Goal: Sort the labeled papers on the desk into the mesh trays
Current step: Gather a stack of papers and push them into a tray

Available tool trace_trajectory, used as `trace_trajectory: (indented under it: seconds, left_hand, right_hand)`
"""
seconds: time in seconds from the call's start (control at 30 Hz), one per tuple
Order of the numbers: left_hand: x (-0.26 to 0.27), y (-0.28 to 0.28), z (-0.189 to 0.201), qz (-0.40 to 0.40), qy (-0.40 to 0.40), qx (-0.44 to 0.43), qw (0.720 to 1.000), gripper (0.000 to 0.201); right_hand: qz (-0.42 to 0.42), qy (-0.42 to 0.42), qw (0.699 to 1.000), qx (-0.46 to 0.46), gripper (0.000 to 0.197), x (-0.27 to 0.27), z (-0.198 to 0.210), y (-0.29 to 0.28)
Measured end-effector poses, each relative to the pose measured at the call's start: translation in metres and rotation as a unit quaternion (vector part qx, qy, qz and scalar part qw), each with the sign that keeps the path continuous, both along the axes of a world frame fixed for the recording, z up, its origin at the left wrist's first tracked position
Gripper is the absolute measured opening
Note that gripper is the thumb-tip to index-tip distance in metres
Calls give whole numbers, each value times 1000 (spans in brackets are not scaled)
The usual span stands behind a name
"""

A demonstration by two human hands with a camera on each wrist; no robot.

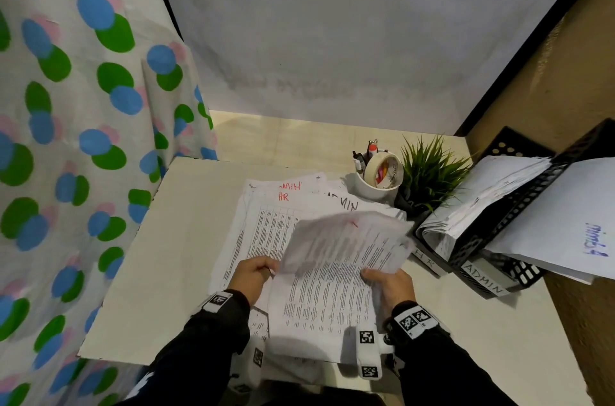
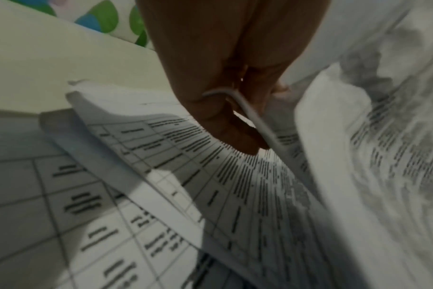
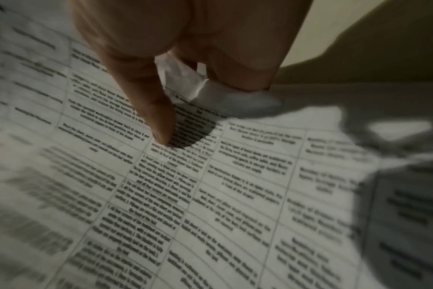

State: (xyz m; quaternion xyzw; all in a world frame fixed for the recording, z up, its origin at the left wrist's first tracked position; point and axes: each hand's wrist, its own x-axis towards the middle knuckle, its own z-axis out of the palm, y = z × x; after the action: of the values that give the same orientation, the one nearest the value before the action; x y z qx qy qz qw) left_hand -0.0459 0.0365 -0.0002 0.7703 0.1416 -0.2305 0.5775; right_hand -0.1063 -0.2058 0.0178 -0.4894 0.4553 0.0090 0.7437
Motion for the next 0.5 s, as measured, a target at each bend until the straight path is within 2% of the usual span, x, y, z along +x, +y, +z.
trace_trajectory:
  seconds: [0.03, 0.1, 0.17, 0.2, 0.27, 0.33, 0.37, 0.43, 0.5]
  left_hand:
    - [-2, 0, 6, -9, 8, -17, 1000, 56]
    - [-4, 0, 16, -11, 23, -59, 998, 48]
    - [-2, 1, 18, 20, 22, -66, 997, 44]
    - [3, 3, 15, 45, 9, -30, 998, 43]
    - [14, 8, 5, 97, -23, 116, 988, 39]
    - [22, 11, 1, 100, -20, 221, 970, 24]
    - [25, 11, -1, 79, -2, 253, 964, 27]
    - [27, 10, -9, 24, 22, 291, 956, 55]
    - [28, 10, -13, -1, 30, 272, 962, 67]
  right_hand:
    - [2, 13, 1000, -18, 49, 2, 1, 0]
    - [8, 23, 999, -47, 36, 6, 2, -2]
    - [2, 10, 999, -36, 36, 9, 2, -4]
    - [1, 2, 1000, -20, 41, 10, 1, -4]
    - [13, -7, 1000, 3, 46, 9, -5, -2]
    - [19, 6, 1000, 22, 37, 4, -11, 0]
    - [19, 14, 999, 26, 31, 2, -13, 1]
    - [27, 28, 999, 13, 29, -1, -18, 3]
    - [42, 51, 998, -17, 36, -1, -24, 1]
